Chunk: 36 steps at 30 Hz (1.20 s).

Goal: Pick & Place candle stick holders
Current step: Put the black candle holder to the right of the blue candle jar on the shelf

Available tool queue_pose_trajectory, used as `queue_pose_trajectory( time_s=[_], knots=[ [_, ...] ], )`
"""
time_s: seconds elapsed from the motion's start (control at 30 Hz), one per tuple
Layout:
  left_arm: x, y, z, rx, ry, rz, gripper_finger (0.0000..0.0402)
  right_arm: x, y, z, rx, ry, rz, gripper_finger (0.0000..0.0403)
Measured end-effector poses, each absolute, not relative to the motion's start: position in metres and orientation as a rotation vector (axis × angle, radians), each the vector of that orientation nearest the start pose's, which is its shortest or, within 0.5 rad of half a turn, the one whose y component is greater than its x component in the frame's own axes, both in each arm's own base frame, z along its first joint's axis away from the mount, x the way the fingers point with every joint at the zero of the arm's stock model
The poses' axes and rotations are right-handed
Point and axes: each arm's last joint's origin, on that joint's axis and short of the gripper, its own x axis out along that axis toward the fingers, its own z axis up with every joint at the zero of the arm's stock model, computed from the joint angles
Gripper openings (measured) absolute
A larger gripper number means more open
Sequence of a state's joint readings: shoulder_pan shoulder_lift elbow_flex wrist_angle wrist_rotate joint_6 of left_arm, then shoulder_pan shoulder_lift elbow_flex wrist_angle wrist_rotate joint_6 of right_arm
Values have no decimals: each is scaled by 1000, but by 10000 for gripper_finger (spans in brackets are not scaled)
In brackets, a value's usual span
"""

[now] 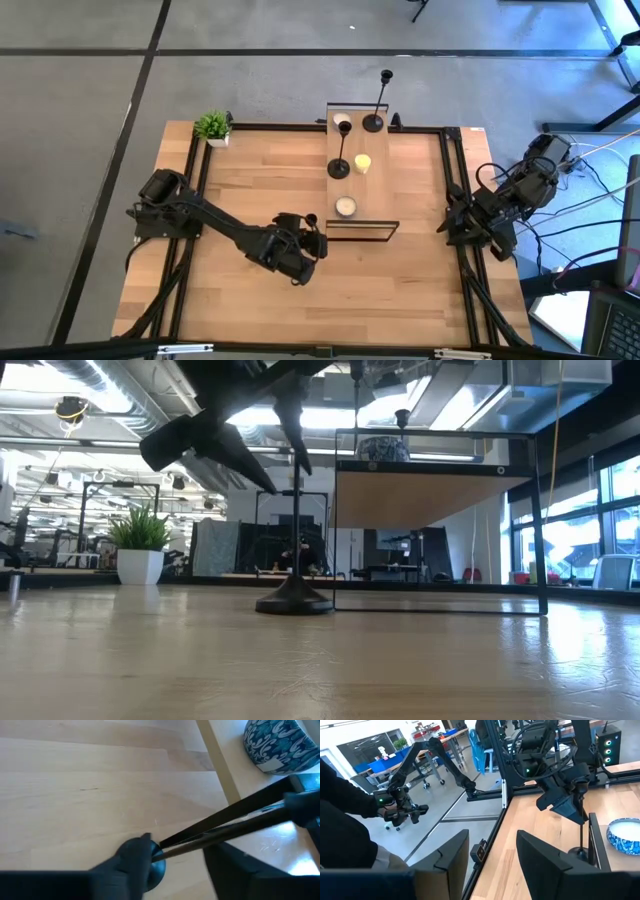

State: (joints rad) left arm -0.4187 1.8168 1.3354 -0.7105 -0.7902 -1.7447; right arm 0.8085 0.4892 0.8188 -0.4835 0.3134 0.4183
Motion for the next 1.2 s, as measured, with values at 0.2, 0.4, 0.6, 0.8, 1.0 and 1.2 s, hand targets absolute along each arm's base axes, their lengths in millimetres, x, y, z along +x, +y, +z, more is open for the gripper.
queue_pose_trajectory(
  time_s=[0.2, 0.4, 0.6, 0.8, 1.0, 1.2],
  knots=[
    [339, -127, 217, -896, 392, 984, 43, 71, 61, 349, 326, 231, 454, 169],
    [338, -137, 224, -925, 419, 940, 11, 71, 61, 349, 326, 231, 454, 169],
    [335, -144, 258, -948, 461, 813, 8, 71, 61, 348, 325, 238, 456, 169],
    [327, -144, 326, -917, 388, 609, 8, 71, 61, 347, 401, 267, 435, 169],
    [339, -118, 379, -841, 168, 443, 8, 74, 58, 349, 437, 252, 407, 169],
    [365, -85, 399, -806, 21, 234, 8, 79, 57, 359, 611, 199, 458, 169]
  ],
)
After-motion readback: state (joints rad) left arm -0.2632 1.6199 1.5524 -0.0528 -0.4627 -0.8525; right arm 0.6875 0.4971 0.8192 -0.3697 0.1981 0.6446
